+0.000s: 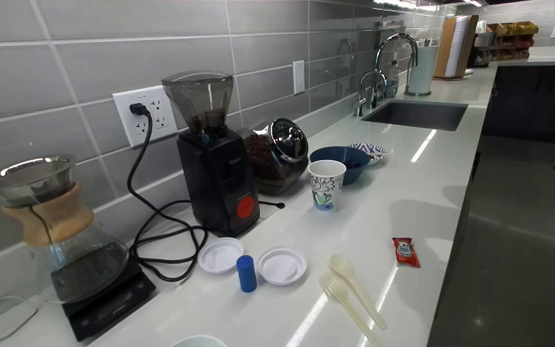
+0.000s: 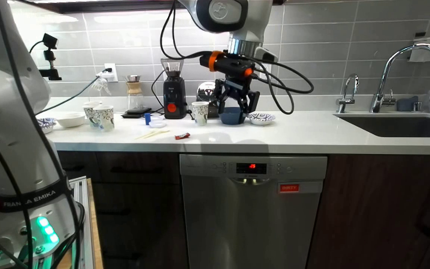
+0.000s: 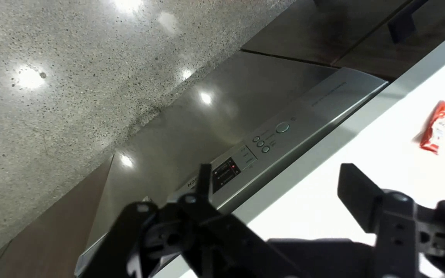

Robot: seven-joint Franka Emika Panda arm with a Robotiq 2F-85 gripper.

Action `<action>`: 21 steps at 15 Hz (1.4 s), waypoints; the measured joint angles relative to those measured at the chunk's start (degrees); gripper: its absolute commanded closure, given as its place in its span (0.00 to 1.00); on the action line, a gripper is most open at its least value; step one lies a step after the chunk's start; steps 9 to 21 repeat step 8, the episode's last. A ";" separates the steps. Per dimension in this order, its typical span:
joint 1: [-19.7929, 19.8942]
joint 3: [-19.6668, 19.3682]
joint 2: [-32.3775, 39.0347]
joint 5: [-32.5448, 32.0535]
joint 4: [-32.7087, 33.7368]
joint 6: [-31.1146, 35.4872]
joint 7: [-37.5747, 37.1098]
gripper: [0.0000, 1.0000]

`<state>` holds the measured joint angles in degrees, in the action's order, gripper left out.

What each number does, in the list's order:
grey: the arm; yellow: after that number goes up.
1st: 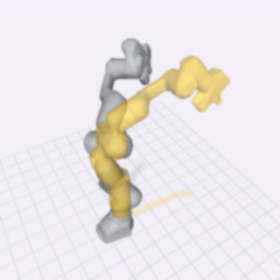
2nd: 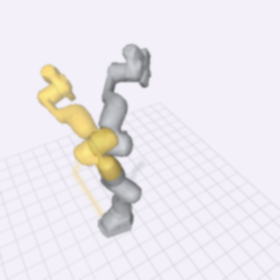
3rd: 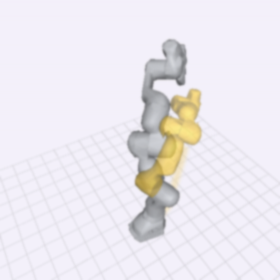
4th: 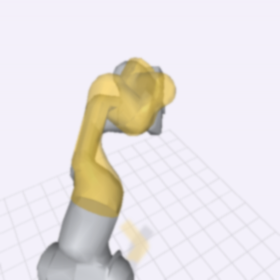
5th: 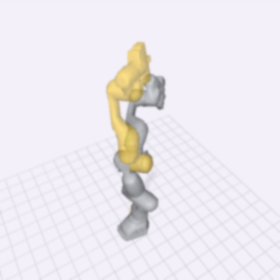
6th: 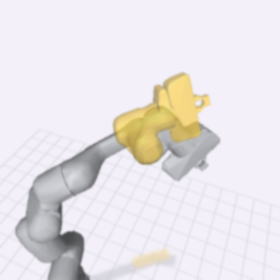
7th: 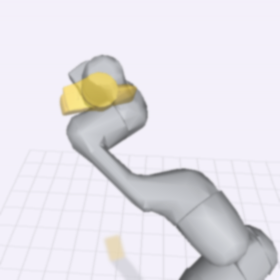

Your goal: Press the left button on the dishwasher

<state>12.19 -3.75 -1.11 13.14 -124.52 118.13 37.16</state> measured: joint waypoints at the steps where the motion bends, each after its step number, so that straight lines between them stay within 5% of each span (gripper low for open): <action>1: -0.09 -0.50 -0.90 0.20 -0.55 -0.52 0.12 0.02; 21: -0.54 -1.15 -2.36 0.22 -1.48 -1.33 0.16 0.00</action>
